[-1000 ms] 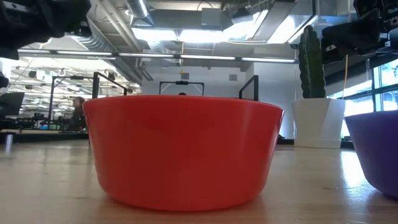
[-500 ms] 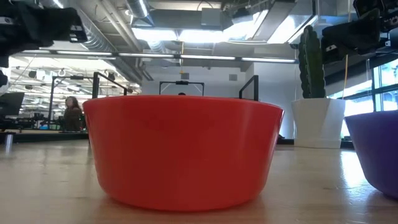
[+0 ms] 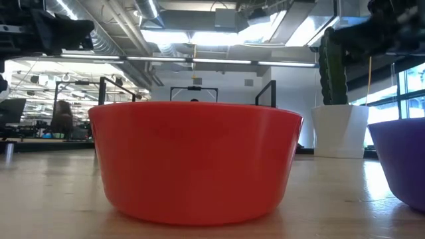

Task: Pick & Place Mini bowls
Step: Stack the red bowl on top of the red bowls on the shelf

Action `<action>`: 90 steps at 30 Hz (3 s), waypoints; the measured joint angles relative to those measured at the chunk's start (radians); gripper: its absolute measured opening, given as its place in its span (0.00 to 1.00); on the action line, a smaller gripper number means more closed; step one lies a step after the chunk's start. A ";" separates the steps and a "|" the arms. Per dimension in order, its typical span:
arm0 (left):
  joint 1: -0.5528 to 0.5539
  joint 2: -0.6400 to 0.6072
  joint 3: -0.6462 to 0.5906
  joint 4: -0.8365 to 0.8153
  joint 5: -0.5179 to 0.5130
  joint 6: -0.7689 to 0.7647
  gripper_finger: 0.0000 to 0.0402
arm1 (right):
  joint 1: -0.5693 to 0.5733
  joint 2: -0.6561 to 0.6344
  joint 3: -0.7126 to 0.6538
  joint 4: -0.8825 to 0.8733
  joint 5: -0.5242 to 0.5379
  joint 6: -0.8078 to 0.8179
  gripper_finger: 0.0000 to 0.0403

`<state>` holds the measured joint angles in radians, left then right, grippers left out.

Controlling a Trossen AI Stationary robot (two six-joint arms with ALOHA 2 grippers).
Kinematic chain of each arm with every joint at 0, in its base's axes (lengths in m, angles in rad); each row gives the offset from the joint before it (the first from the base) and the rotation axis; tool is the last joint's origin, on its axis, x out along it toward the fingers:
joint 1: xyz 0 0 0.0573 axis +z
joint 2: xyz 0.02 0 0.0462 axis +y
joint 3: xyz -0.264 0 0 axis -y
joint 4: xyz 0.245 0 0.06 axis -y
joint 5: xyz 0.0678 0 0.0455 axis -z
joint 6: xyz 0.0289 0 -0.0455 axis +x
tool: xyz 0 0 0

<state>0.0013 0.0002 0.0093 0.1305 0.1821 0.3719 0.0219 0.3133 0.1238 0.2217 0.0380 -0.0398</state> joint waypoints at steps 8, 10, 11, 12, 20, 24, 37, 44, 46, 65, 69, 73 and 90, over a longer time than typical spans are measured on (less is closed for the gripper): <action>0.000 0.000 0.000 0.007 -0.075 -0.018 0.02 | 0.072 0.335 0.178 0.055 -0.023 0.006 0.02; 0.000 0.000 0.000 0.006 -0.088 -0.019 0.02 | 0.102 0.459 0.272 0.004 -0.023 0.011 0.03; 0.000 0.000 0.000 0.002 -0.094 -0.019 0.02 | 0.121 0.524 0.327 -0.035 -0.023 0.010 0.03; 0.000 0.000 0.000 -0.001 -0.099 -0.019 0.02 | 0.142 0.591 0.389 -0.077 -0.022 0.009 0.03; 0.000 0.002 0.000 -0.017 -0.103 -0.019 0.02 | 0.303 1.088 0.912 -0.420 -0.024 -0.093 0.04; 0.000 0.002 0.000 -0.022 -0.103 -0.021 0.01 | 0.347 1.282 1.143 -0.552 -0.065 -0.086 0.09; 0.000 0.002 0.000 -0.023 -0.103 -0.055 0.01 | 0.405 1.693 1.503 -0.782 -0.013 -0.065 0.56; 0.000 0.002 0.000 -0.023 -0.103 -0.055 0.02 | 0.374 1.709 1.510 -0.783 0.082 -0.003 0.68; 0.000 0.002 0.000 -0.023 -0.103 -0.055 0.02 | 0.364 1.710 1.510 -0.794 0.067 0.014 0.68; 0.000 0.002 0.000 -0.023 -0.103 -0.054 0.02 | 0.349 1.710 1.342 -0.652 0.012 0.037 0.64; 0.000 0.002 0.000 -0.023 -0.103 -0.055 0.01 | 0.349 1.710 1.341 -0.644 0.013 0.039 0.53; 0.000 0.002 0.000 -0.023 -0.103 -0.054 0.01 | 0.349 1.710 1.349 -0.646 0.014 0.040 0.36; 0.000 0.002 0.001 -0.039 -0.104 -0.055 0.01 | 0.292 1.614 1.389 -0.718 0.011 -0.007 0.02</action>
<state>0.0017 0.0025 0.0105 0.0911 0.0784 0.3172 0.3137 1.9269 1.5127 -0.4961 0.0485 -0.0471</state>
